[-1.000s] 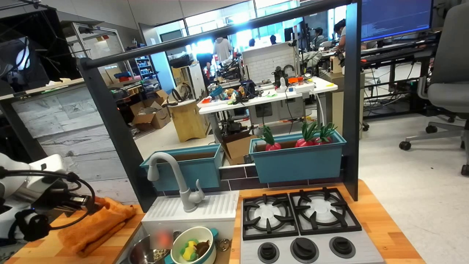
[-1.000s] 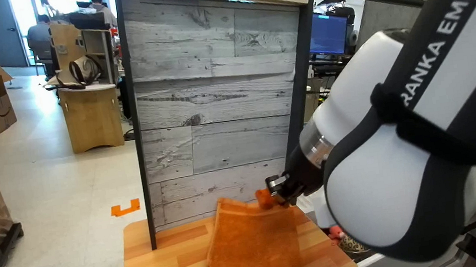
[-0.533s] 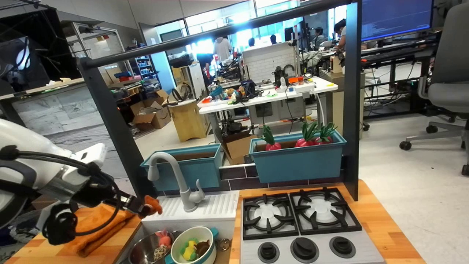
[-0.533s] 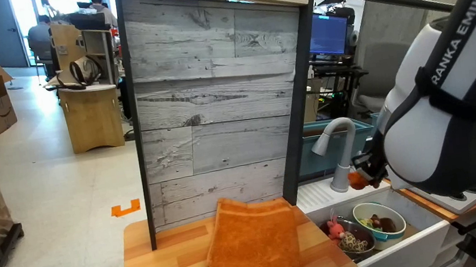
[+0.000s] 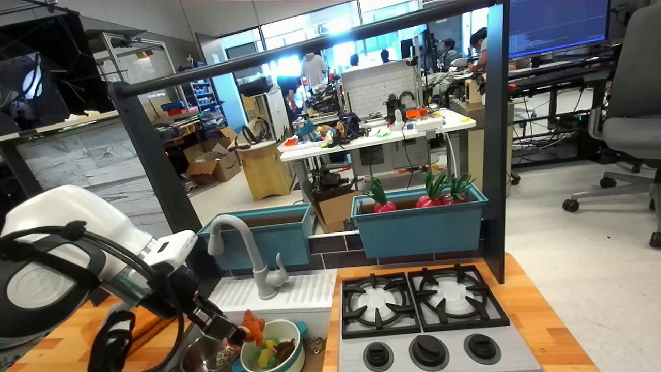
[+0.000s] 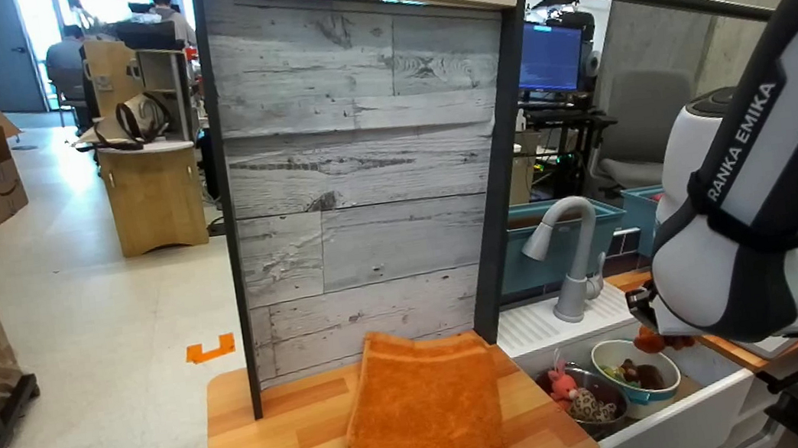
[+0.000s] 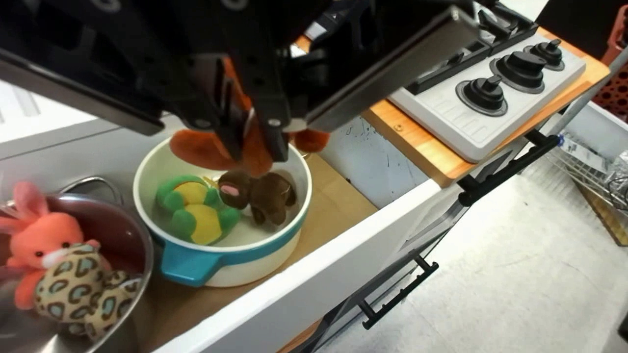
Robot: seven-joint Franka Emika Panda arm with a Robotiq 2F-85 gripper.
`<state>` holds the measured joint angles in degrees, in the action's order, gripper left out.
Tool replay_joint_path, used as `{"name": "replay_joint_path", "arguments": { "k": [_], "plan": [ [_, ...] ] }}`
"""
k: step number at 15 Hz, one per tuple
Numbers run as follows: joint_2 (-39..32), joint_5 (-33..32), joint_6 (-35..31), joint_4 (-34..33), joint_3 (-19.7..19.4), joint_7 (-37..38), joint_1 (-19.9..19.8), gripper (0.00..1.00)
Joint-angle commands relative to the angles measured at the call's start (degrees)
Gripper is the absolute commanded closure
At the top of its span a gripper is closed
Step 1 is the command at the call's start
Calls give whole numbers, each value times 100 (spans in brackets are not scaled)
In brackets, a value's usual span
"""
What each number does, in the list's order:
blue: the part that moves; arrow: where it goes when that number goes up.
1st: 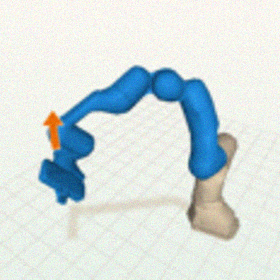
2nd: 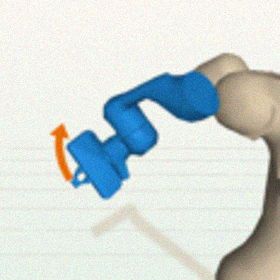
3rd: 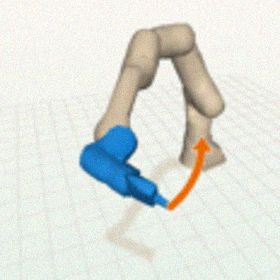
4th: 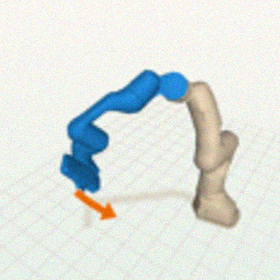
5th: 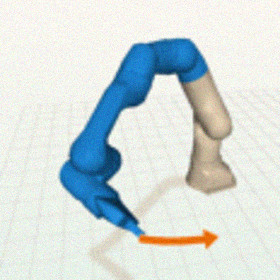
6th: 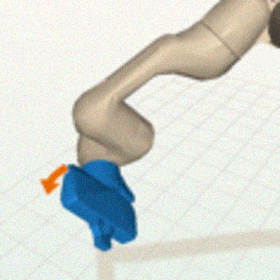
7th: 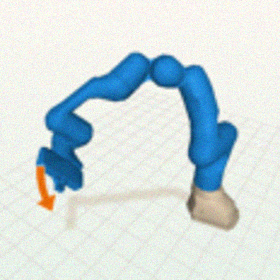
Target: Put the plushies inside the pots in the sink, wipe the counter with the towel, and then remove the pink plushy from the pot and put it on the stove
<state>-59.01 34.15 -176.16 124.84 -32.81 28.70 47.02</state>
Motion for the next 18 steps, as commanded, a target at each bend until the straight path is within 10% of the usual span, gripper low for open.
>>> {"name": "replay_joint_path", "arguments": {
  "k": [1, 2, 3, 12, 16, 17, 18],
  "plan": [
    [57, -360, -60, 5, 78, 286, -128, 80],
    [57, -363, -52, -16, 89, 302, -142, 79],
    [58, -365, -46, -27, 90, 307, -147, 54],
    [2487, -952, -303, 814, 1078, -630, -417, 0],
    [2615, -1332, 1007, -368, 2350, -632, -1737, 0],
    [2636, -1577, 424, 148, 1915, -176, -1246, 0],
    [2688, -1648, 688, -82, 2260, -220, -1629, 0]
  ]
}}
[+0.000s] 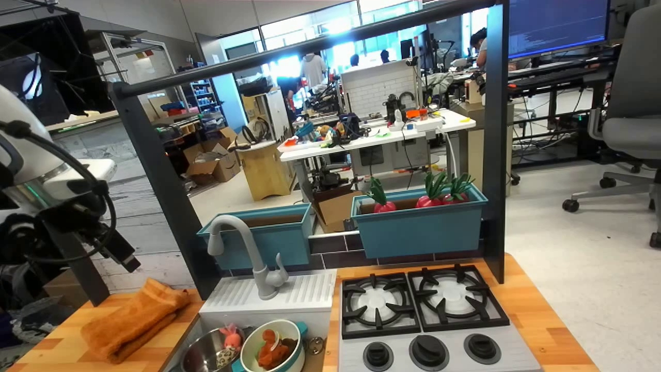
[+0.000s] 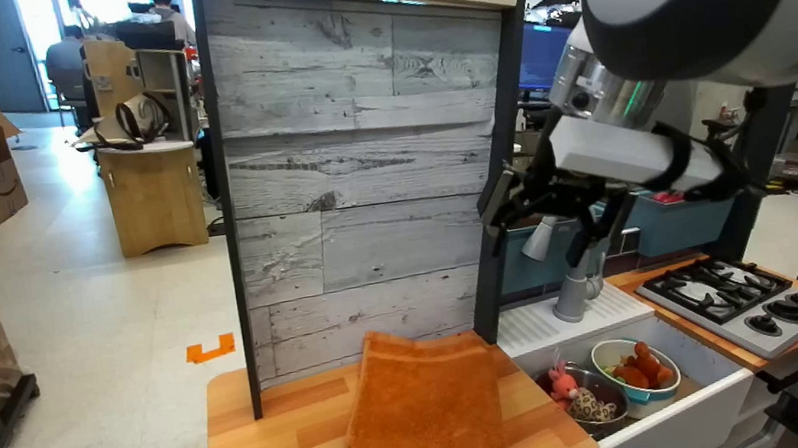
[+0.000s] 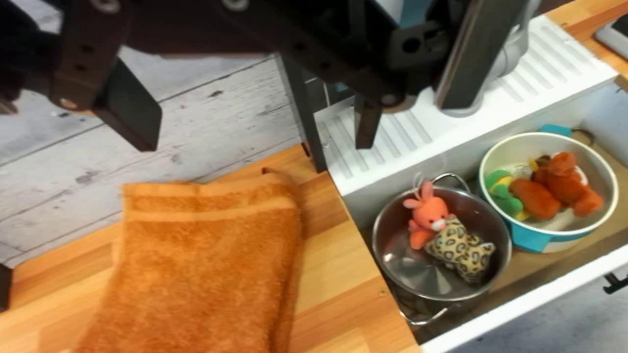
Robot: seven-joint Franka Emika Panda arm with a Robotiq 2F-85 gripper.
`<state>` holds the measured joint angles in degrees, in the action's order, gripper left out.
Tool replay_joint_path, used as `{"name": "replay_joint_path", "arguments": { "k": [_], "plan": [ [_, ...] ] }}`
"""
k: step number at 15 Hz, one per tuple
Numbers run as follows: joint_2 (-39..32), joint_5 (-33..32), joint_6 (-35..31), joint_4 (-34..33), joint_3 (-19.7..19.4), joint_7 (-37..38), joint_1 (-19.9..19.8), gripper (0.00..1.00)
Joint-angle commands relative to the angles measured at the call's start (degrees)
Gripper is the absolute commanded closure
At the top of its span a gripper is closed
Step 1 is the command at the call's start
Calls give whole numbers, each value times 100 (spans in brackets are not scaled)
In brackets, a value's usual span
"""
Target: Put the plushies inside the pots in the sink, wipe the counter with the towel, and then remove the pink plushy from the pot and put it on the stove
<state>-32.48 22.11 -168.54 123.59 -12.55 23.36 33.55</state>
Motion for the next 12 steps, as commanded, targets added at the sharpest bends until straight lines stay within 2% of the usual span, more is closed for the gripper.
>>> {"name": "replay_joint_path", "arguments": {
  "k": [1, 4, 6, 7, 12],
  "plan": [
    [34, -467, 48, -104, 412, 260, -506, 0],
    [-19, -495, 165, -113, 533, 161, -615, 0],
    [-417, -573, -64, -330, 629, 416, -543, 0],
    [-721, -644, -93, -556, 653, 543, -502, 0],
    [-2498, -926, -261, -2193, 175, 1317, 200, 0]
  ]
}}
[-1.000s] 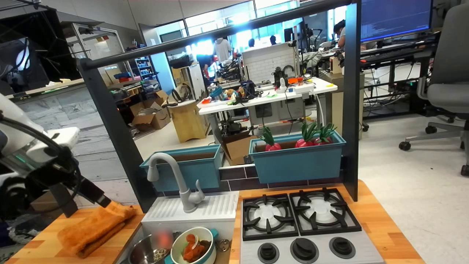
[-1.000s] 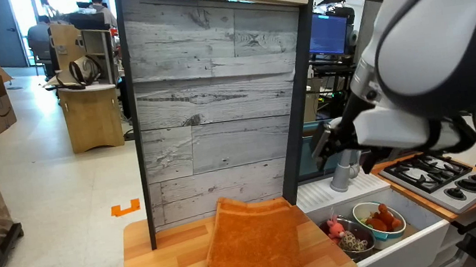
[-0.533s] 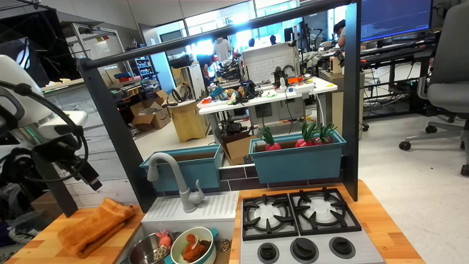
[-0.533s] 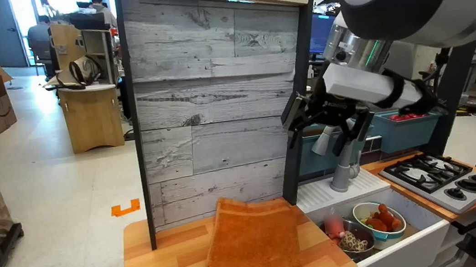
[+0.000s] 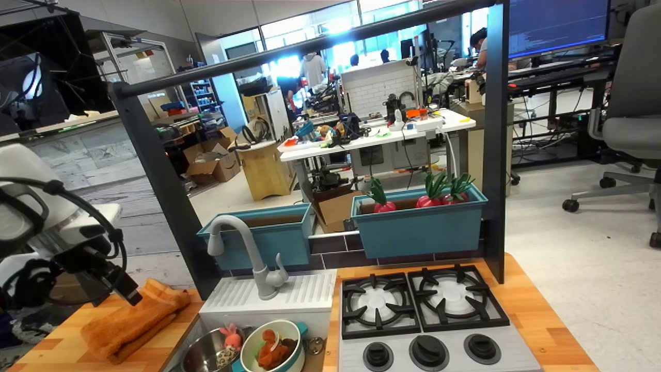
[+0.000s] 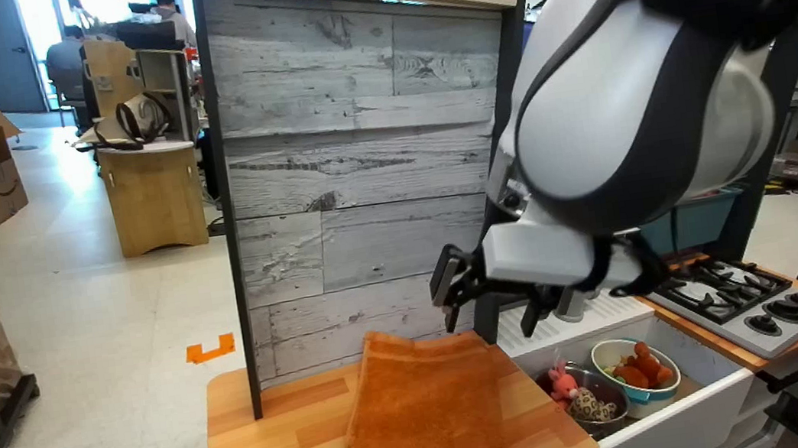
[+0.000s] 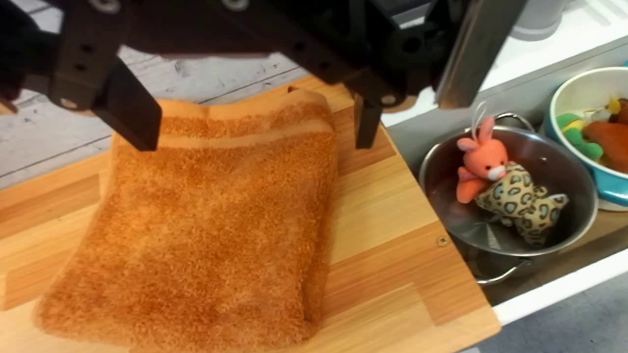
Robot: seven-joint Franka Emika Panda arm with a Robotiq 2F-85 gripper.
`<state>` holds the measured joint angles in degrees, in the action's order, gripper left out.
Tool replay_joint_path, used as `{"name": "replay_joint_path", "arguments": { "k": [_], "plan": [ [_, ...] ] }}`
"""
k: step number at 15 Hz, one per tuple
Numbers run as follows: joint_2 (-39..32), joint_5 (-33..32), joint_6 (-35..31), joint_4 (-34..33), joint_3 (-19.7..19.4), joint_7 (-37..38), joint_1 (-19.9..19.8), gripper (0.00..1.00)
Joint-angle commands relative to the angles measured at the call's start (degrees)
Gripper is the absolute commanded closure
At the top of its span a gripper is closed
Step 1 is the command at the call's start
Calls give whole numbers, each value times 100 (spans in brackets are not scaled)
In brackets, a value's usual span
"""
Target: Put the plushies inside the pots in the sink, wipe the counter with the towel, and then remove the pink plushy from the pot and put it on the stove
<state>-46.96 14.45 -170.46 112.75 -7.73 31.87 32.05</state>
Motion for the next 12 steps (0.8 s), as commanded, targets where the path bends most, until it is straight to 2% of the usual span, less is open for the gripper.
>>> {"name": "replay_joint_path", "arguments": {
  "k": [1, 4, 5, 7, 9, 10, 11, 12],
  "plan": [
    [-1363, -122, -46, -1439, -389, 602, 449, 0],
    [-2136, -27, 170, -2432, -243, 876, 424, 0],
    [-1603, -87, -24, -1623, -232, 714, 410, 0],
    [-1992, -89, 0, -2098, -208, 821, 419, 0],
    [-2083, -93, 15, -2249, -212, 835, 408, 0],
    [-1963, -163, 646, -2317, 298, 388, -76, 0],
    [-2023, -108, 983, -2432, 324, 481, -100, 0],
    [-2199, -105, 1475, -2685, 32, 913, 165, 0]
  ]
}}
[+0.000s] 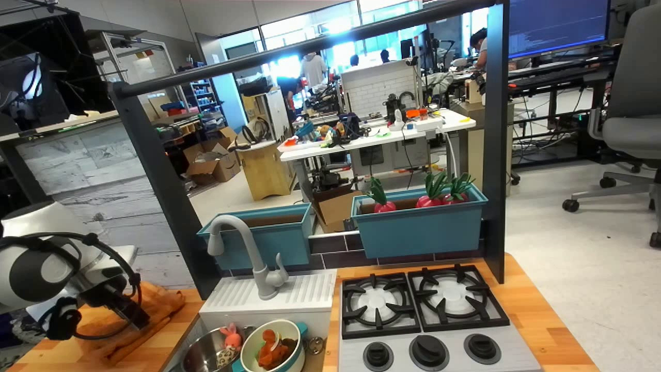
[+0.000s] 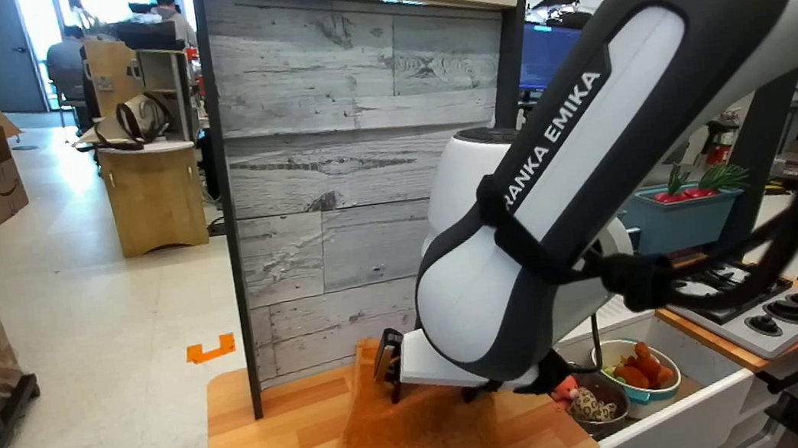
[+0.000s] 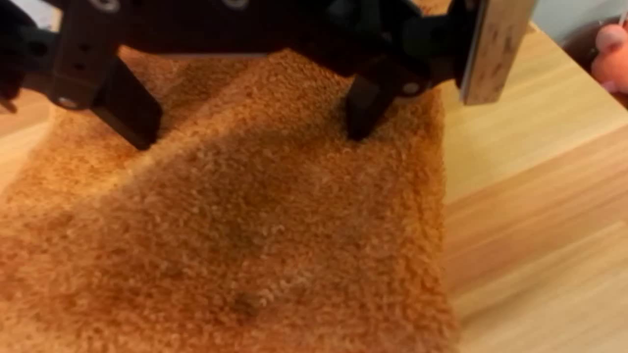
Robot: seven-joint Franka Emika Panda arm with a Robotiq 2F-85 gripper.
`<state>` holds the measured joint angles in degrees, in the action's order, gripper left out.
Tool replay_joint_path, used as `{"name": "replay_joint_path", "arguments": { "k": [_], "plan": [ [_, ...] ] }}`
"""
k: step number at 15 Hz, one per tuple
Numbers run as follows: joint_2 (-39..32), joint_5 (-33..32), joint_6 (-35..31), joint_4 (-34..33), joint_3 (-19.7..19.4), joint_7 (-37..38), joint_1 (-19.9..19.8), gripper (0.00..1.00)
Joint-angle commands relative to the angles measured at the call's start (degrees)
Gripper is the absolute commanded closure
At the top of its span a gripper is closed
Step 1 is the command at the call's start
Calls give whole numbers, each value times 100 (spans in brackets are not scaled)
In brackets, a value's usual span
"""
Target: Put the plushies inside the pots in the sink, wipe the counter with the towel, and then remove the pink plushy from the pot and put it on the stove
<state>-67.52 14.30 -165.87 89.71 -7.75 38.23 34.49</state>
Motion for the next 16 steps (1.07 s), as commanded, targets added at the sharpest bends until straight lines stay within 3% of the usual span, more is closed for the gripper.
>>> {"name": "replay_joint_path", "arguments": {
  "k": [1, 3, 5, 8, 11, 16],
  "plan": [
    [-330, -183, 1399, -670, -197, 673, 138, 0],
    [-597, -481, 2111, -1189, -146, 925, 145, 0],
    [-1123, -1065, 1979, -1757, -485, 1454, 553, 0],
    [-1586, -1657, 1517, -2376, -622, 1860, 917, 0],
    [-1760, -1704, 1355, -2940, -479, 2265, 1151, 0],
    [-1890, -1600, 1903, -3454, -330, 2668, 1089, 0]
  ]
}}
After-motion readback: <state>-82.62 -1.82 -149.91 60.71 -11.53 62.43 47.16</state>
